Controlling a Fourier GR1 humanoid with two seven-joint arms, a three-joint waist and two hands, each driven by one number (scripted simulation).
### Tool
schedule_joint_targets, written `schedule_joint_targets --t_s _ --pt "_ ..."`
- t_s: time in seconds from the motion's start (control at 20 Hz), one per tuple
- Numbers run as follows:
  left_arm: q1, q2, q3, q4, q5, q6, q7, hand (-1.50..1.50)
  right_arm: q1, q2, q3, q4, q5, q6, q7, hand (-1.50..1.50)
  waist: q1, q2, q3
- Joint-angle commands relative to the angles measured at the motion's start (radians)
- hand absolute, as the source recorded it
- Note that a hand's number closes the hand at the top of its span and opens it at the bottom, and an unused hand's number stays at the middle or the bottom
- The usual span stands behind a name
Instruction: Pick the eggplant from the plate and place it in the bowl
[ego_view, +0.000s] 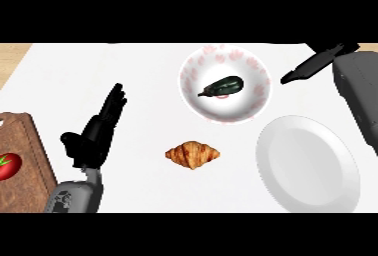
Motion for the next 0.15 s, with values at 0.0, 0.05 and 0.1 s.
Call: schedule_joint_targets --t_s 0.0,0.05,0.1 --pt "0.002 -0.004 -0.002 0.01 0.003 -0.004 0.004 0.0 -0.007 -0.022 0.002 0.001 -0.009 0.16 -0.081 -1.5 -0.004 -0.003 0.0" --pt "0.007 0.002 0.0 0.01 0.008 -0.016 -0.023 0.0 0.023 -0.023 0.009 -0.005 0.0 0.126 -0.122 -1.5 0.005 0.002 0.0" --pt "0.011 -0.025 -0.028 -0.025 -0.021 0.021 -0.004 0.0 0.055 -0.049 0.021 -0.006 0.008 0.164 -0.148 -1.5 0.007 0.003 0.001"
